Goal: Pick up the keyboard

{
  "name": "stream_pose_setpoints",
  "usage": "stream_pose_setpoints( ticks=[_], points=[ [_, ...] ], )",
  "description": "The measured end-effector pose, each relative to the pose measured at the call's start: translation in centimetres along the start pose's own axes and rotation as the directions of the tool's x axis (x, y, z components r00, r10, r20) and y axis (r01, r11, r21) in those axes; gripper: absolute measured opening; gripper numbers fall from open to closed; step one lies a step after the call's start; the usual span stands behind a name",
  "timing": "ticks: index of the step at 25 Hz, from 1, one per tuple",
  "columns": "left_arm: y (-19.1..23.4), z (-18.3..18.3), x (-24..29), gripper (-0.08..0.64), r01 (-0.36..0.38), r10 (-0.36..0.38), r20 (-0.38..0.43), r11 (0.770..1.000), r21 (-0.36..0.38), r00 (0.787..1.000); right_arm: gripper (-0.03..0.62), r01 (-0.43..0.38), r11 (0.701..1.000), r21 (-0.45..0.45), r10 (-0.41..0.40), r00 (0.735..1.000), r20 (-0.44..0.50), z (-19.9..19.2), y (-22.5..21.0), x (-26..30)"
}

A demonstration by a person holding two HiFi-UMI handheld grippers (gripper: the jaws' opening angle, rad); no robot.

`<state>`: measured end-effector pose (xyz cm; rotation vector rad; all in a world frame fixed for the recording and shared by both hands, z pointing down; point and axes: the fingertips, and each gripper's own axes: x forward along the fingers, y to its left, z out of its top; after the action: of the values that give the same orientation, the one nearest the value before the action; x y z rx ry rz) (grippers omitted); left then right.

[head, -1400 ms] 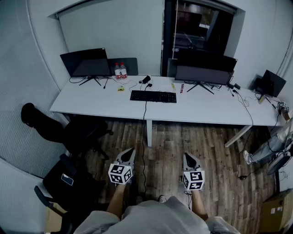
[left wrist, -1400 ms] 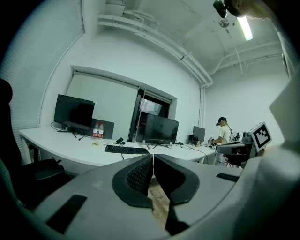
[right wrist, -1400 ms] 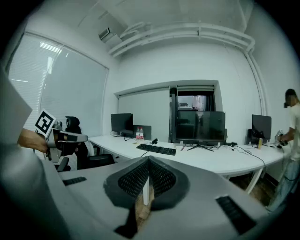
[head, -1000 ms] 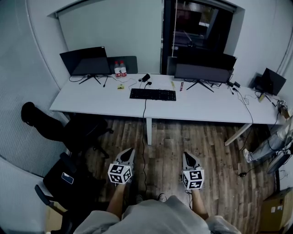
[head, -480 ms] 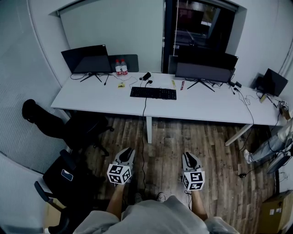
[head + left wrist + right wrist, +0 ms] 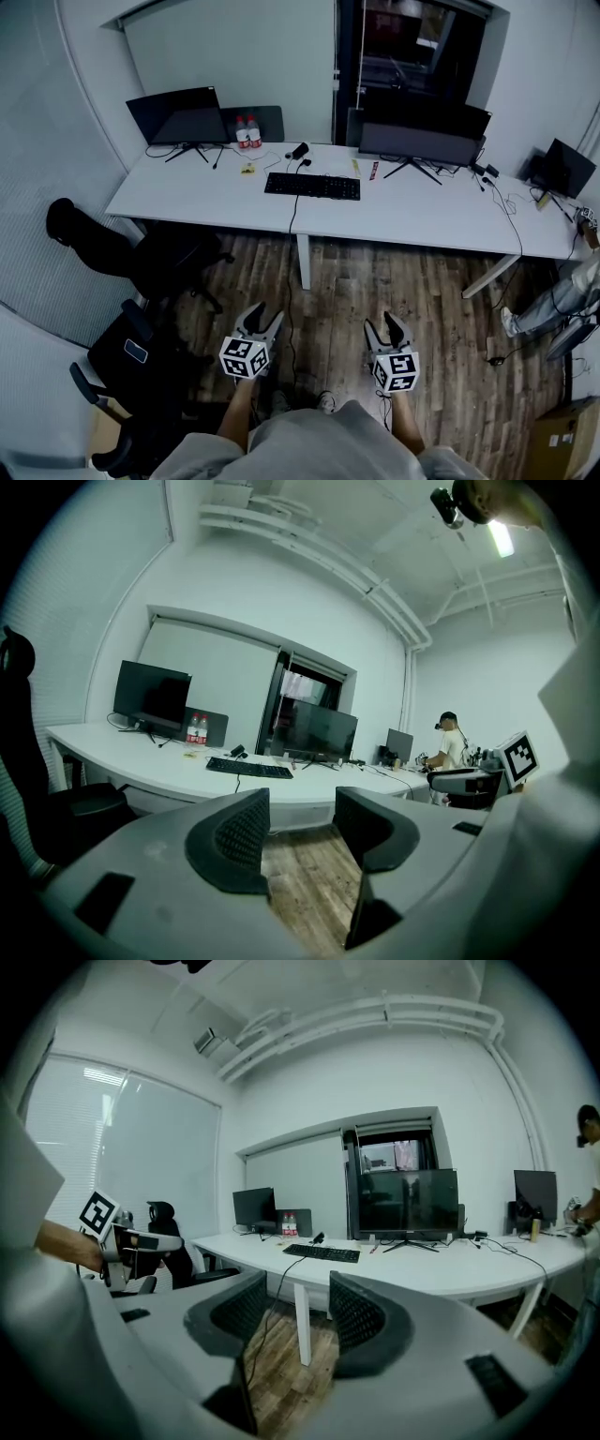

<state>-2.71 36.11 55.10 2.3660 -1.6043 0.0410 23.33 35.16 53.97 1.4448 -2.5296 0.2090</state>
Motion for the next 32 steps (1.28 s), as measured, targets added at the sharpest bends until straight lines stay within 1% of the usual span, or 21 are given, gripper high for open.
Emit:
stream_pose_setpoints(
  ticks=[9, 16, 24, 32],
  points=[
    [-1.9, -0.7, 1.0, 0.198, -0.040, 0.040, -0.001, 0.999, -0.013, 0.999, 0.207, -0.036, 0.999, -0.015, 0.036, 0.999, -0.019, -0.8, -2.1, 0.1],
    [-1.8, -1.1, 2.2, 0.196, -0.064, 0.064, -0.013, 0.998, -0.015, 0.998, 0.203, -0.062, 0.998, -0.011, 0.062, 0.998, -0.019, -0.9, -3.0, 1.7],
    [1.0, -0.4, 5.2, 0.196, -0.070, 0.069, -0.010, 0.997, -0.017, 0.998, 0.201, -0.064, 0.998, -0.014, 0.064, 0.998, -0.015, 0.0, -3.7, 5.6],
    [5.3, 1.5, 11.2, 0.196, -0.030, 0.030, -0.005, 0.999, -0.014, 1.000, 0.200, -0.012, 1.000, -0.020, 0.012, 1.000, -0.017, 1.5, -5.6, 11.1]
  ],
)
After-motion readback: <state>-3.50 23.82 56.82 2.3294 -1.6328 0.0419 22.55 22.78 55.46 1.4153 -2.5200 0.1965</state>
